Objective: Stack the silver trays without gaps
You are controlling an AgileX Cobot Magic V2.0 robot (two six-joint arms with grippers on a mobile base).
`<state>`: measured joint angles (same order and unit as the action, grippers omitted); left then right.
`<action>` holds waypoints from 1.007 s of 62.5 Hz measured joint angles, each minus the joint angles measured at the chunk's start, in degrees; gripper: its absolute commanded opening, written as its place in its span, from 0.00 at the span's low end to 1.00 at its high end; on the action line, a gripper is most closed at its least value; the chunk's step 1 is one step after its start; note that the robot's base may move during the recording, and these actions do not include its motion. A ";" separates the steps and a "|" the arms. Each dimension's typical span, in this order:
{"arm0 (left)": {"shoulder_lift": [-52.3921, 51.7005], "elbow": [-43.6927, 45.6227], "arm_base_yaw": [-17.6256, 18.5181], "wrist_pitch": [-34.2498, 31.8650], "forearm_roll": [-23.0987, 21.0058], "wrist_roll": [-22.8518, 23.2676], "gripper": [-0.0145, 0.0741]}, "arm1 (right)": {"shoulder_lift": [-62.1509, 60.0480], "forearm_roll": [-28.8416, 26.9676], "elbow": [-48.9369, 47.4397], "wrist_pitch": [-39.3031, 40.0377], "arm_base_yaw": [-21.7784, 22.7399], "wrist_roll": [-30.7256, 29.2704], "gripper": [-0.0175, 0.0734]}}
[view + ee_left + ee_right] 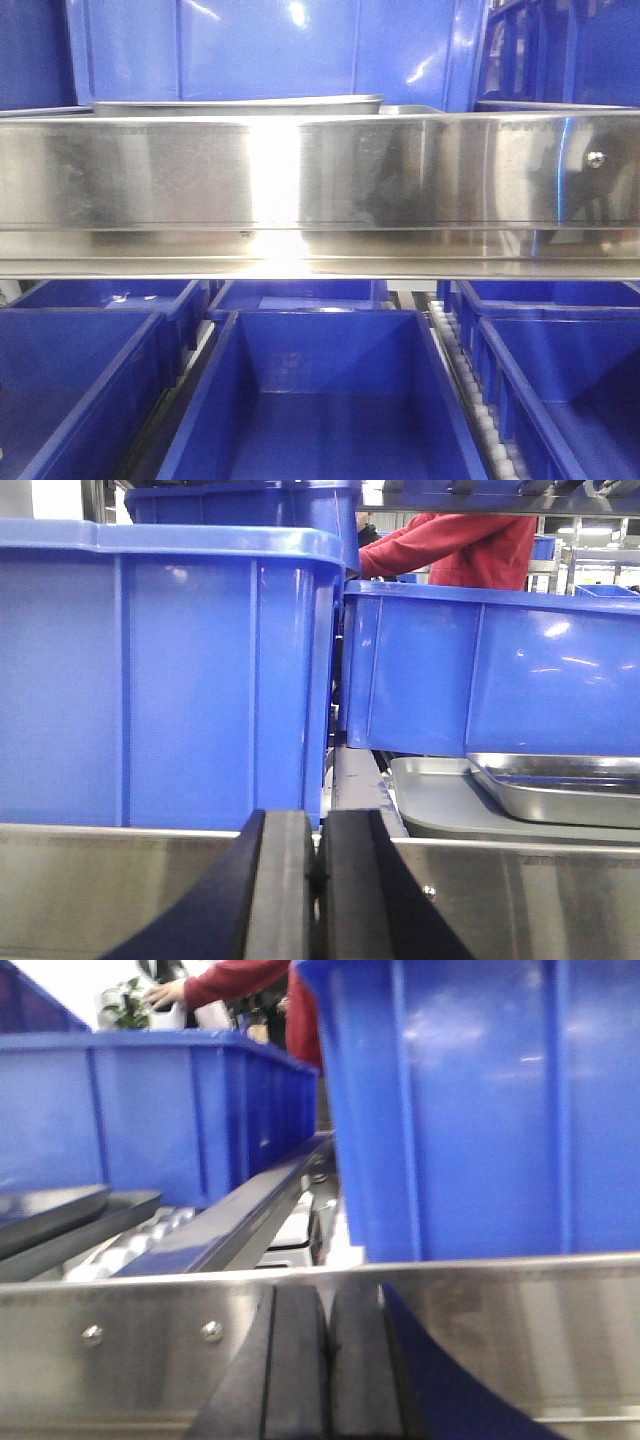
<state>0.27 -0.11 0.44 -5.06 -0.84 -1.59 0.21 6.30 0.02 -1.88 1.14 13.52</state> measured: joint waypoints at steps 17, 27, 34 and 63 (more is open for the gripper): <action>0.00 0.00 0.00 0.00 0.00 0.00 0.15 | 0.00 0.63 -0.01 -0.37 -0.56 0.00 0.11; 0.00 0.00 0.00 0.00 0.00 0.00 0.15 | 0.00 2.43 -0.01 -0.44 -0.56 -0.50 0.11; 0.00 0.00 0.00 0.00 0.00 0.00 0.15 | 0.00 1.39 -0.01 -0.44 -0.56 -4.19 0.11; 0.00 0.00 0.00 0.00 0.00 0.00 0.15 | 0.00 -3.26 -0.01 0.00 -0.56 -12.13 0.11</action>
<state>0.27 -0.11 0.44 -5.06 -0.84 -1.59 0.21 3.04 0.01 -1.89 0.58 1.39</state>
